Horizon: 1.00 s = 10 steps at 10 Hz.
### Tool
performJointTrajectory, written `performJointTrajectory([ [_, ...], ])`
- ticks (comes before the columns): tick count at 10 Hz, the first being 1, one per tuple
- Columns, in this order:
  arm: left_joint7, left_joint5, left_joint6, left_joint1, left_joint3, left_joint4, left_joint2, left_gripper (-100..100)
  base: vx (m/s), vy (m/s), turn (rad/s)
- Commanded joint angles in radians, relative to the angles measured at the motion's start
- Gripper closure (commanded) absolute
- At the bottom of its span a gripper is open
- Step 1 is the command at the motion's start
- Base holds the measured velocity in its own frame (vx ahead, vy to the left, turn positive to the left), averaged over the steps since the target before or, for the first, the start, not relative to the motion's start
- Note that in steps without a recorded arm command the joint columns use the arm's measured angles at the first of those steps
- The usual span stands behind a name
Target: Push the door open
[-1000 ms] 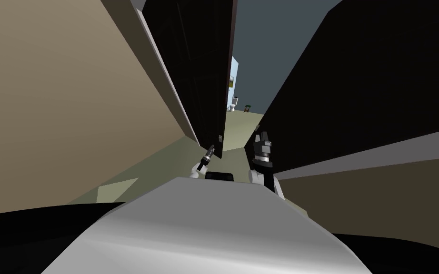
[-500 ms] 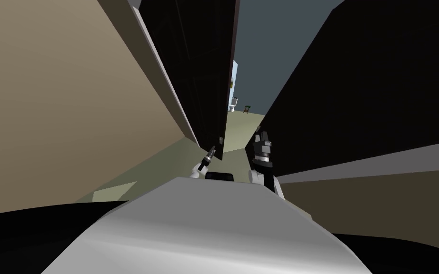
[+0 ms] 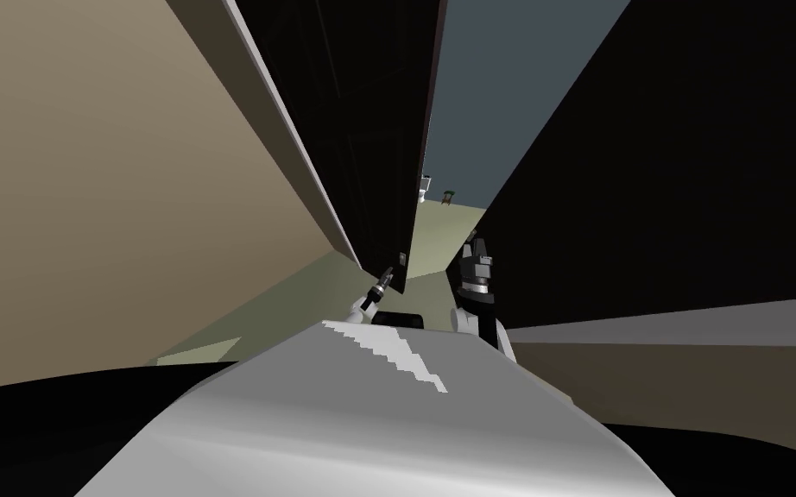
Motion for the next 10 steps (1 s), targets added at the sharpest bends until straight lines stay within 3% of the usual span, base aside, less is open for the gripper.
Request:
performJointTrajectory([
  [1,0.005,-0.002,-0.008,-0.013,-0.006,0.031,-0.004,-100,0.093,0.043,-0.012],
  [3,0.006,-0.003,-0.005,-0.013,-0.008,0.029,-0.004,-100,0.047,0.025,-0.007],
  [6,-0.001,0.001,-0.008,-0.015,0.0,0.038,0.003,-100,0.163,-0.069,-0.03],
  [10,-0.011,0.005,-0.011,-0.016,0.011,0.049,-0.011,-100,0.196,-0.094,-0.033],
])
